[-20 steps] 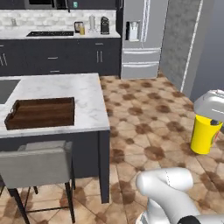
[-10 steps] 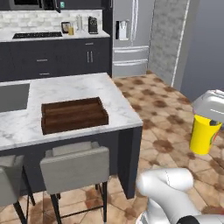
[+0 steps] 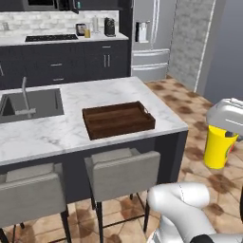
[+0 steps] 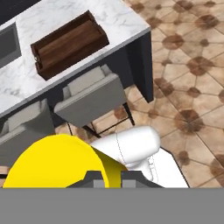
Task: There is a tray on the dining counter. Grab the cup, mug, and pitcher and place them on the tray. The pitcher may be placed next to the tray if it cannot fit the tray.
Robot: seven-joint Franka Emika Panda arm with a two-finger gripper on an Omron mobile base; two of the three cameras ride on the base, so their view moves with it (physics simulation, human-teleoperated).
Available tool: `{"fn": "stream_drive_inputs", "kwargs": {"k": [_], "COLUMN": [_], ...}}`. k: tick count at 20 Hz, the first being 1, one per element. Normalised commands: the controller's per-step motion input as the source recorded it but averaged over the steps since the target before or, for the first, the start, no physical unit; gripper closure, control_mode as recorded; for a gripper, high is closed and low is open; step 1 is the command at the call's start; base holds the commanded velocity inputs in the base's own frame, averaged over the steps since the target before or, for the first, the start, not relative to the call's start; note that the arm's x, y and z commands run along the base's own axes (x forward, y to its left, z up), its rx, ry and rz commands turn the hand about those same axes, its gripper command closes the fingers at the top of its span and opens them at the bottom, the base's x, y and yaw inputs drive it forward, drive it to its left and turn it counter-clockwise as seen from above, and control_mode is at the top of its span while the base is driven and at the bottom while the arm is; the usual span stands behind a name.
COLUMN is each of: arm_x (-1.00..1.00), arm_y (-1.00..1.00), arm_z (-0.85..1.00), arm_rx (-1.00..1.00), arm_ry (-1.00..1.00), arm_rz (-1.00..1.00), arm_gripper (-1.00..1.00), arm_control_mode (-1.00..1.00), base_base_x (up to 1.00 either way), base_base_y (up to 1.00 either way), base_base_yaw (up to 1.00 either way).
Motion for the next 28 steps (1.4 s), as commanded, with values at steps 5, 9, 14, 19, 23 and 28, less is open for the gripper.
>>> {"fn": "stream_drive_inputs", "kwargs": {"k": [5, 9, 14, 19, 23, 28], "arm_x": [0.00, 0.00, 0.00, 0.00, 0.00, 0.00], "arm_y": [0.00, 0.00, 0.00, 0.00, 0.00, 0.00], "arm_z": [0.00, 0.00, 0.00, 0.00, 0.00, 0.00], "arm_rx": [0.00, 0.00, 0.00, 0.00, 0.00, 0.00], "arm_ry": [0.00, 0.00, 0.00, 0.00, 0.00, 0.00], "arm_rz": [0.00, 0.00, 0.00, 0.00, 0.00, 0.00], "arm_gripper": [1.00, 1.00, 1.00, 1.00, 1.00, 1.00], "arm_control_mode": [1.00, 1.00, 1.00, 1.00, 1.00, 1.00], "base_base_x": [0.32, 0.33, 0.35, 0.39, 0.38, 0.40], "base_base_y": [0.56, 0.46, 0.34, 0.15, 0.06, 0.03], "base_base_yaw": [0.00, 0.00, 0.00, 0.00, 0.00, 0.00]}}
